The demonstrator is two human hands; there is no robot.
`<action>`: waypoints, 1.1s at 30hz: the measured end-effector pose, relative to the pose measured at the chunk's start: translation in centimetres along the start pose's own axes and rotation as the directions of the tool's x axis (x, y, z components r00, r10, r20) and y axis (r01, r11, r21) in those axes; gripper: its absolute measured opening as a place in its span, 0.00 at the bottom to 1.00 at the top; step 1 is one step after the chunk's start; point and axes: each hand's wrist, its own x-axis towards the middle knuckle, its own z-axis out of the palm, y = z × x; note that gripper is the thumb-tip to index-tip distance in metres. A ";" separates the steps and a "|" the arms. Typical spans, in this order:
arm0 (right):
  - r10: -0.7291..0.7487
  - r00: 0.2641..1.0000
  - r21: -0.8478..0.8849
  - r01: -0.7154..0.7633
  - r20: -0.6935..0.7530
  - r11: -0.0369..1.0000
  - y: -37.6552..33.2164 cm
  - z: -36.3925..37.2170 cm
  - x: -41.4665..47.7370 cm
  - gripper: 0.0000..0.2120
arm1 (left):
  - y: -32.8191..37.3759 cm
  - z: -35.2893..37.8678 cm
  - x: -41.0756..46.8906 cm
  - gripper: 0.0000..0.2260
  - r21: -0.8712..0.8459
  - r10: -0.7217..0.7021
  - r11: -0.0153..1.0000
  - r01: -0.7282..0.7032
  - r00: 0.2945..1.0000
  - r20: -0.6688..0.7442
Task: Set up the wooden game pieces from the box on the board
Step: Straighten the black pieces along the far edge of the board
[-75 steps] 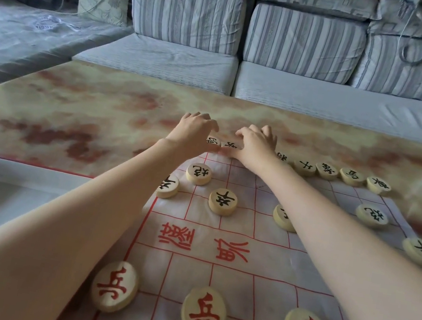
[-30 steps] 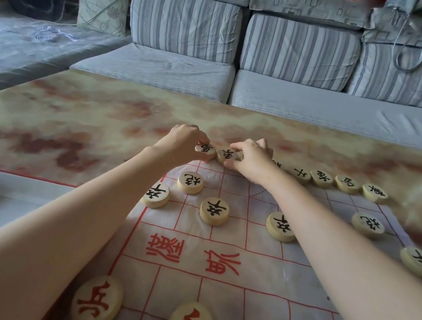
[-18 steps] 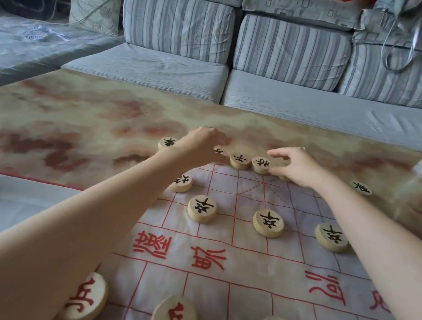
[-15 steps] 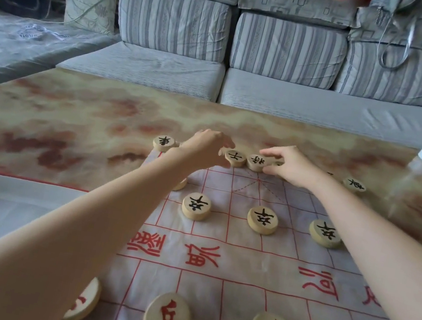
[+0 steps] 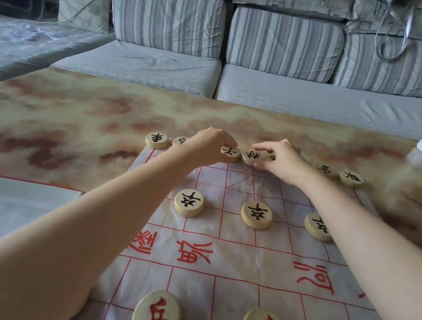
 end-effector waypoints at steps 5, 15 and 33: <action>-0.012 1.000 -0.050 0.013 0.012 0.999 0.3 0.2 0.2 0.21 | 0.0 0.2 -0.2 0.16 -0.007 0.004 1.000 -0.004 1.000 -0.022; -0.019 0.994 0.112 0.032 -0.112 0.993 -0.7 0.6 -0.4 0.20 | -0.1 0.4 0.0 0.18 -0.045 -0.015 0.999 0.014 0.999 -0.036; -0.025 0.998 0.033 0.028 -0.063 0.999 -2.0 -0.3 -1.8 0.22 | 0.0 1.6 0.9 0.26 0.079 0.004 0.997 0.007 0.990 -0.143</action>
